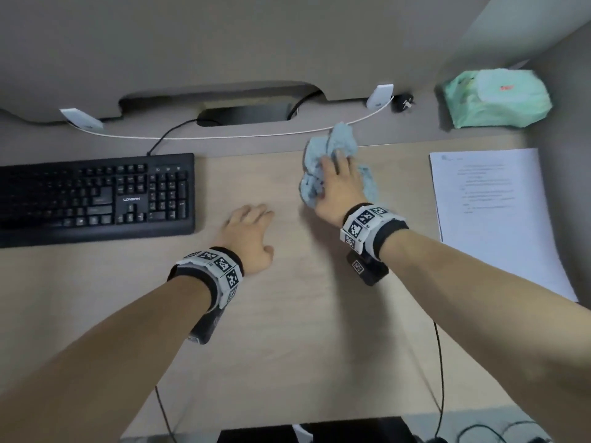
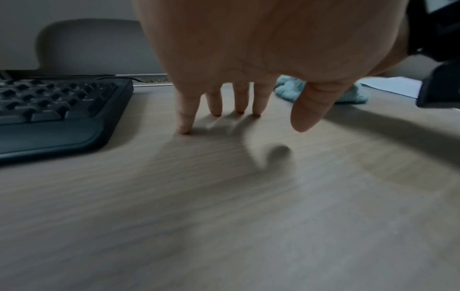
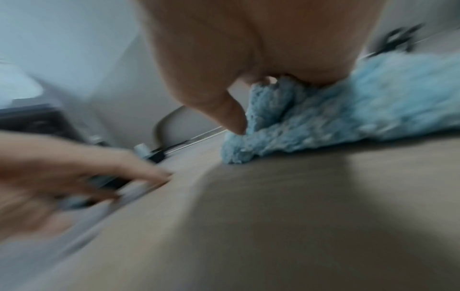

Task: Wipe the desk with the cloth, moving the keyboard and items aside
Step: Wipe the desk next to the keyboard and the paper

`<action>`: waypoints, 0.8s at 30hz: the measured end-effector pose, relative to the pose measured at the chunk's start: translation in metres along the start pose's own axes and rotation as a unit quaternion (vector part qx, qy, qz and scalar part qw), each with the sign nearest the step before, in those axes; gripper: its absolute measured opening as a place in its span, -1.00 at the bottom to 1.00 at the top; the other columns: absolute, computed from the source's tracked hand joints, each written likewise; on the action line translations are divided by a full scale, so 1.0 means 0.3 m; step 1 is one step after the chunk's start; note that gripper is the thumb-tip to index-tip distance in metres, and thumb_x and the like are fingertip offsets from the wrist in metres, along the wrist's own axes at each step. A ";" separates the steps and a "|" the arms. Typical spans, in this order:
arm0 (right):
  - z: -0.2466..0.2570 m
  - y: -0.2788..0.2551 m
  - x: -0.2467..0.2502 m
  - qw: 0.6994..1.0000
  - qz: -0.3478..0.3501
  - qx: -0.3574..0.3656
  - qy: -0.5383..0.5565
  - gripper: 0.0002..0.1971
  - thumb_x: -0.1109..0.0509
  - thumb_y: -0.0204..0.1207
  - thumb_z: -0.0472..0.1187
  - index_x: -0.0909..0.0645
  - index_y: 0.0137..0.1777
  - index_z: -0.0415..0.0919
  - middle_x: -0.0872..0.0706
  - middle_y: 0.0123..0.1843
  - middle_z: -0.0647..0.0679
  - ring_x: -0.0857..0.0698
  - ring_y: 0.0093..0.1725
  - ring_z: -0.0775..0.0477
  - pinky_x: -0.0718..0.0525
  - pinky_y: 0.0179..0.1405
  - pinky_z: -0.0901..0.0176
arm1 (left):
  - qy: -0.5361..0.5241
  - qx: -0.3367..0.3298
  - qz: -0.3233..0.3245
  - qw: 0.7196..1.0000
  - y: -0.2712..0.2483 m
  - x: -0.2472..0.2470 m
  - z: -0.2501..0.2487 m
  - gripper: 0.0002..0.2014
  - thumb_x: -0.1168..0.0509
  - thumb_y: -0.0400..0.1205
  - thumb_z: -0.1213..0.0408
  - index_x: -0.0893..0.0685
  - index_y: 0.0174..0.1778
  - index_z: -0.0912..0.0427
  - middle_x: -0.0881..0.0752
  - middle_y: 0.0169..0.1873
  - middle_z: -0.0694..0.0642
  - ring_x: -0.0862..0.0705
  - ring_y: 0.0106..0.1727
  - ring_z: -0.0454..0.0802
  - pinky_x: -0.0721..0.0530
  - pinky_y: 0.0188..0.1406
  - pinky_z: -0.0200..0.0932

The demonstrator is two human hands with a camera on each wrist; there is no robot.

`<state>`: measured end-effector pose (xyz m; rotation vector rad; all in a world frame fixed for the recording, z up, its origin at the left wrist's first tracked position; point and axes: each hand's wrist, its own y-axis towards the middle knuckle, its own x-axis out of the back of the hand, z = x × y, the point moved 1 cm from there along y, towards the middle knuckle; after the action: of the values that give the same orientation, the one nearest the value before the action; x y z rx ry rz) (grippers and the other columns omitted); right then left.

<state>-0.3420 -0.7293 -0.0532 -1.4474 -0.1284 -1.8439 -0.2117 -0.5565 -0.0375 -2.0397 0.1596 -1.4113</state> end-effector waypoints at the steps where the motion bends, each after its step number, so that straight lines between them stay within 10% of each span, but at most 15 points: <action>1: 0.038 -0.040 -0.028 0.998 0.015 0.060 0.001 -0.18 -0.38 0.35 -0.18 -0.16 0.62 -0.19 -0.10 0.69 -0.21 0.00 0.65 -0.45 -0.20 0.55 -0.48 | -0.022 -0.006 -0.002 1.000 0.001 0.008 0.014 -0.26 -0.27 0.53 0.09 -0.21 0.66 0.01 -0.13 0.70 -0.06 -0.07 0.69 0.11 -0.21 0.64 0.07; 5: -0.001 -0.140 -0.078 0.977 0.031 0.194 -0.083 -0.15 -0.49 0.28 -0.34 -0.26 0.61 -0.20 -0.33 0.61 -0.18 -0.24 0.58 -0.45 -0.36 0.45 -0.42 | -0.103 0.023 -0.034 0.994 -0.014 0.055 0.088 -0.42 -0.24 0.59 0.19 -0.39 0.58 0.15 -0.31 0.63 0.08 -0.25 0.62 0.12 -0.24 0.62 -0.02; 13: 0.068 0.064 0.032 0.991 0.006 -0.051 -0.122 -0.29 -0.46 0.45 -0.15 -0.26 0.57 -0.22 -0.13 0.64 -0.26 -0.24 0.55 -0.46 -0.43 0.43 -0.40 | -0.091 0.095 -0.105 0.986 -0.065 0.171 0.303 -0.64 -0.18 0.61 0.26 -0.57 0.31 0.27 -0.57 0.34 0.25 -0.44 0.37 0.25 -0.53 0.37 0.14; 20: 0.469 -0.037 -0.185 0.954 0.100 0.259 -0.110 -0.38 -0.37 0.44 -0.36 -0.38 0.54 -0.22 -0.25 0.66 -0.20 -0.19 0.63 -0.34 -0.29 0.56 -0.27 | -0.055 0.137 -0.097 0.984 -0.074 0.196 0.417 -0.51 -0.21 0.64 0.15 -0.44 0.50 0.18 -0.34 0.60 0.14 -0.23 0.59 0.23 -0.39 0.48 0.28; 24: 0.336 0.079 -0.095 0.985 0.051 0.150 -0.073 -0.37 -0.42 0.36 -0.36 -0.45 0.49 -0.20 -0.37 0.58 -0.25 -0.35 0.55 -0.36 -0.40 0.49 -0.24 | -0.060 0.122 -0.102 0.985 -0.078 0.195 0.459 -0.49 -0.22 0.64 0.14 -0.43 0.52 0.18 -0.34 0.60 0.14 -0.24 0.59 0.21 -0.38 0.49 0.30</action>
<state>-0.2467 -0.6798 -0.0512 -1.3495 -0.3807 -1.5587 -0.0729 -0.5040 -0.0073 -1.9708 -0.2687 -1.3491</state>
